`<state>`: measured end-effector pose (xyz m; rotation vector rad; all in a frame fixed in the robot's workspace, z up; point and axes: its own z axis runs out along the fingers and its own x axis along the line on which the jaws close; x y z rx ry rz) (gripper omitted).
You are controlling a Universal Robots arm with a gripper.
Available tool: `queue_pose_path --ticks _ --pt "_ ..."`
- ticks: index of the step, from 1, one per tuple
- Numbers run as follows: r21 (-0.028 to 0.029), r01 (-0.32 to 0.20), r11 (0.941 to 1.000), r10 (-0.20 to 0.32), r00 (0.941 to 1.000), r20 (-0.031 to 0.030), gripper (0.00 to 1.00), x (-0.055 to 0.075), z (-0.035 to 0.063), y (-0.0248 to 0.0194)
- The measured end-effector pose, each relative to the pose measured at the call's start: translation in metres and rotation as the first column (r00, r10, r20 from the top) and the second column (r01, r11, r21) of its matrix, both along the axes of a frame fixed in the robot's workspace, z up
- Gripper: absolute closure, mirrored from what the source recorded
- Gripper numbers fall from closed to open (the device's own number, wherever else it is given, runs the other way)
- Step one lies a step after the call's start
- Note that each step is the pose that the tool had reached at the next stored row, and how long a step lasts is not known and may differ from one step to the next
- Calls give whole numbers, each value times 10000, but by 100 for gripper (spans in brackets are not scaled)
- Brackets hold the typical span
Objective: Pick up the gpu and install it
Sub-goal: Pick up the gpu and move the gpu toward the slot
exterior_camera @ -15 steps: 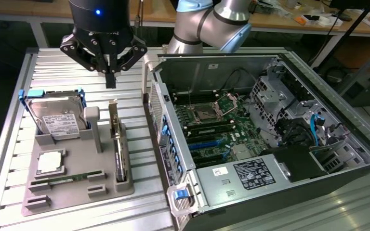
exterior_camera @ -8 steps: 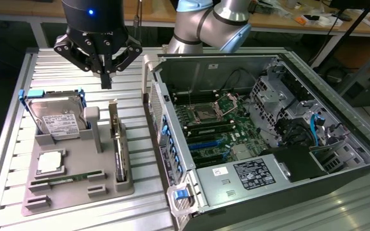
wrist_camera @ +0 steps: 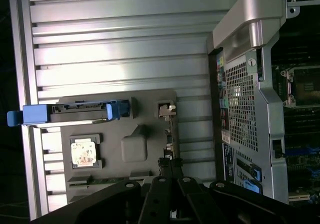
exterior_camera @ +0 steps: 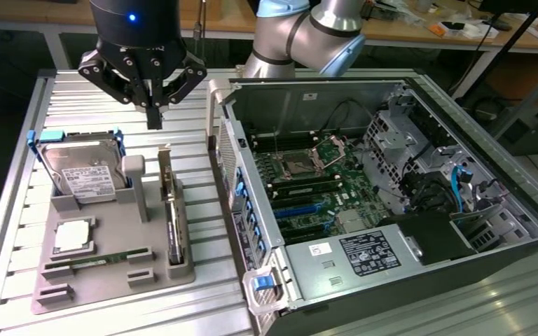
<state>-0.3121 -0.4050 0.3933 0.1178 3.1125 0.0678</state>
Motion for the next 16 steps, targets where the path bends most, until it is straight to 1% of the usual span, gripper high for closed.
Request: queue_pose_path --ticks 4,5,6,8,11,12,14,16 --pt "0 0 10000 0 10000 0 89 0 0 0" --pt "0 -1 10000 1 10000 0 89 0 0 0" --pt "0 0 10000 0 10000 0 83 0 0 0" --pt "0 0 10000 0 10000 0 83 0 0 0" --pt "0 0 10000 0 10000 0 64 0 0 0" --pt "1 0 10000 0 10000 0 64 0 0 0" --pt "0 0 10000 0 10000 0 52 0 0 0" --pt "0 0 10000 0 10000 0 52 0 0 0"
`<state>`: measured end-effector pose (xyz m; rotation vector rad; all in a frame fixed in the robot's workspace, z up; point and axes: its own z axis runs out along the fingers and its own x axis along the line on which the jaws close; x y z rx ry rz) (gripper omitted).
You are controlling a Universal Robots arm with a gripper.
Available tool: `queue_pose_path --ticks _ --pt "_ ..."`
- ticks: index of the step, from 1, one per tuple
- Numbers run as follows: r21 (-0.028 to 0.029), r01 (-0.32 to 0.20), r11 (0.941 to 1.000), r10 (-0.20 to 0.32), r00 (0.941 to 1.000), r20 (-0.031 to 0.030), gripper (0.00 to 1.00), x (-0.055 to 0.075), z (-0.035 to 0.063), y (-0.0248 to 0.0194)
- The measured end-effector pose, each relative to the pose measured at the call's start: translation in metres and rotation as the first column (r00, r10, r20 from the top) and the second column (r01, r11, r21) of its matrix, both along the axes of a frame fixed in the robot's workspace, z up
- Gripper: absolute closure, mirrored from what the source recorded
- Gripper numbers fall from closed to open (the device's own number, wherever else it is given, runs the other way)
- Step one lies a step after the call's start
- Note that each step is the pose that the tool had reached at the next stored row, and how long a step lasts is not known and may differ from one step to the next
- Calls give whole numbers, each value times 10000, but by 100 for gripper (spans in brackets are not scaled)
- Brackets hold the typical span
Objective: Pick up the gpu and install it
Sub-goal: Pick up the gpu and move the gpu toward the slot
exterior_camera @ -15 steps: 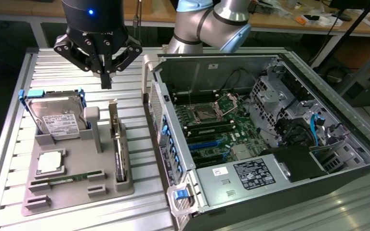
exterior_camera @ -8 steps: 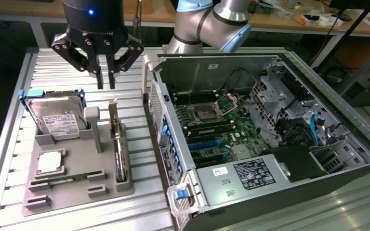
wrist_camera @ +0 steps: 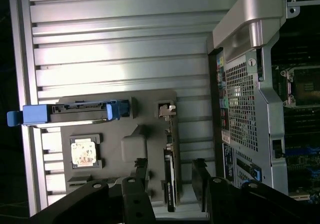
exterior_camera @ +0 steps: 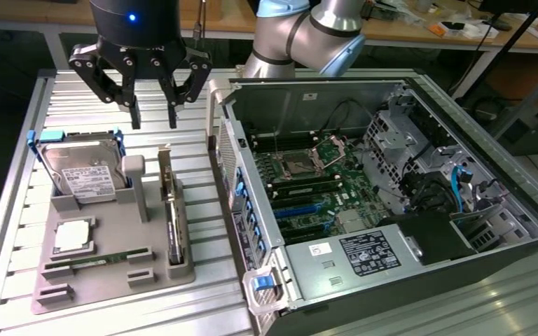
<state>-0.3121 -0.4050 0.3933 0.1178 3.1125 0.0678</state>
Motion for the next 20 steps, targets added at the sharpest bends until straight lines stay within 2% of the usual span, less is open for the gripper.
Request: queue_pose_path --ticks 12,20 --pt "0 0 10000 0 10000 0 52 0 0 -9" --pt "0 0 10000 0 10000 0 52 0 0 -33"
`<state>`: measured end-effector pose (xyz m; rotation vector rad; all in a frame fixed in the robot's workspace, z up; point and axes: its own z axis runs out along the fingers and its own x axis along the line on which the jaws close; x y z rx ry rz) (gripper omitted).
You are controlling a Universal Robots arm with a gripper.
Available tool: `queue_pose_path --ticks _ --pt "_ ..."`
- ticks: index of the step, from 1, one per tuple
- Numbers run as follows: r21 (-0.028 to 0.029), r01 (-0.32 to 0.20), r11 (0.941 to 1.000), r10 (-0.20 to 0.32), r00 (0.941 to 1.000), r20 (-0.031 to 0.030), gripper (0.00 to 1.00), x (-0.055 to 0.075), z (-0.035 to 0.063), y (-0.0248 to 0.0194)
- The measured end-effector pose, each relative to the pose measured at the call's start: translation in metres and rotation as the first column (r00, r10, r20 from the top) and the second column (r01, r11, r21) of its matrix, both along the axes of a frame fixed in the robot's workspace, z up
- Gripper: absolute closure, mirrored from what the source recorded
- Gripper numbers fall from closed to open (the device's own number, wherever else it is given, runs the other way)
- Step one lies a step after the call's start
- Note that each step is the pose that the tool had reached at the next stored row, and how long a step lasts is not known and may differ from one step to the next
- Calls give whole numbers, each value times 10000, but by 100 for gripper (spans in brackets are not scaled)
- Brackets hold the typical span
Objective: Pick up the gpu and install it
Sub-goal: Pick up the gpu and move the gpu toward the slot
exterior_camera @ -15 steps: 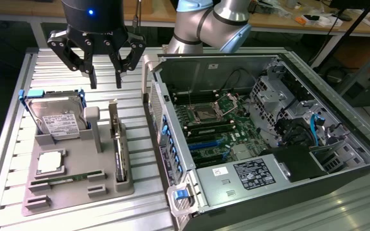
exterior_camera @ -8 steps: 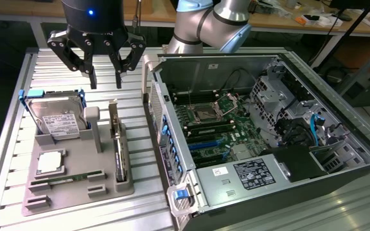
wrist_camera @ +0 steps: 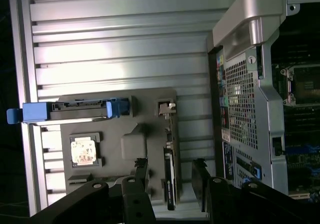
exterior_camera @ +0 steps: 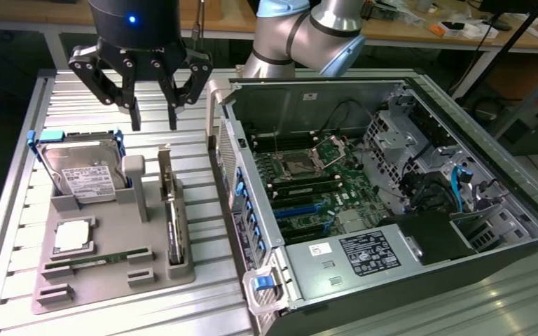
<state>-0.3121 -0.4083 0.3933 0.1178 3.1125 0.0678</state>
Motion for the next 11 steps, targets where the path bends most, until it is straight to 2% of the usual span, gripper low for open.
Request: queue_pose_path --ticks 11 --pt "0 -1 10000 1 10000 0 52 0 0 -16"
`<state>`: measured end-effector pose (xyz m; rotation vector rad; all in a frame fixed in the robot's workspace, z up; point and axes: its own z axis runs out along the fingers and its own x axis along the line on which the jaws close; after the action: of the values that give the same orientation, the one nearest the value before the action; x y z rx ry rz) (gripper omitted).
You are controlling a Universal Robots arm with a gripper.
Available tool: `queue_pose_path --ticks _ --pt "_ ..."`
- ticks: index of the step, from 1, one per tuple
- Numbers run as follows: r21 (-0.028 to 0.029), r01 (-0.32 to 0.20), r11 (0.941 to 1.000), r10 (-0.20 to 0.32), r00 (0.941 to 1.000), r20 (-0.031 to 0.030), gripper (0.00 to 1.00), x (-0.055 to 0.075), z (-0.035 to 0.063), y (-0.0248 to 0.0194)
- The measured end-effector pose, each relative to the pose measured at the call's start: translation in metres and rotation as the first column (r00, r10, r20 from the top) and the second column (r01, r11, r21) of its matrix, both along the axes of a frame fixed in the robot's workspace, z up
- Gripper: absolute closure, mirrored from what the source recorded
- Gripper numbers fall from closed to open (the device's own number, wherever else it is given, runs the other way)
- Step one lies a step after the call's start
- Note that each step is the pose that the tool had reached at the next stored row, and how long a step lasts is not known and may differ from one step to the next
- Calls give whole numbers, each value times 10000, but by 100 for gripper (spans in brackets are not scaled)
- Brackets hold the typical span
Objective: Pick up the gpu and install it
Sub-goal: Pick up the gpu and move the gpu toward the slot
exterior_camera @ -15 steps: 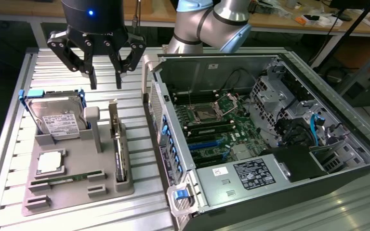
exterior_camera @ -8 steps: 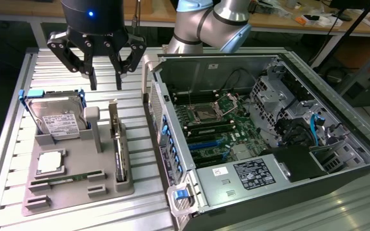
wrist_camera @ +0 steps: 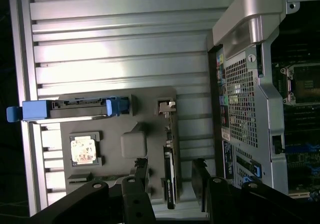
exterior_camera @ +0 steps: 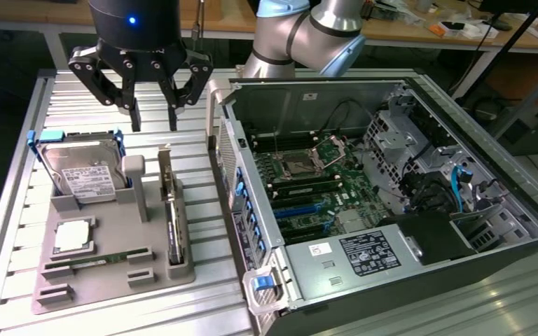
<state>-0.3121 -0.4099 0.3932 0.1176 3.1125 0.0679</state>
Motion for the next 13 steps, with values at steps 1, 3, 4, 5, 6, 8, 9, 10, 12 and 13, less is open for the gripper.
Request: queue_pose_path --ticks 1,3,4,5,6,8,9,10,12,13 --pt "0 0 10000 0 10000 0 52 0 0 -2" --pt "-1 0 10000 0 10000 0 52 0 0 -7" --pt "-1 0 10000 0 10000 0 52 0 0 -11" --pt "0 0 10000 0 10000 0 52 0 0 -13" --pt "-1 0 10000 0 10000 0 52 0 0 -16" --pt "-1 -1 10000 1 10000 0 52 0 0 -54" --pt "-1 0 10000 0 10000 0 52 0 0 -70" --pt "-1 -1 10000 1 10000 0 52 0 0 -80" --pt "-1 -1 10000 1 10000 0 52 0 0 -103" --pt "-1 -1 10000 1 10000 0 52 0 0 -109"
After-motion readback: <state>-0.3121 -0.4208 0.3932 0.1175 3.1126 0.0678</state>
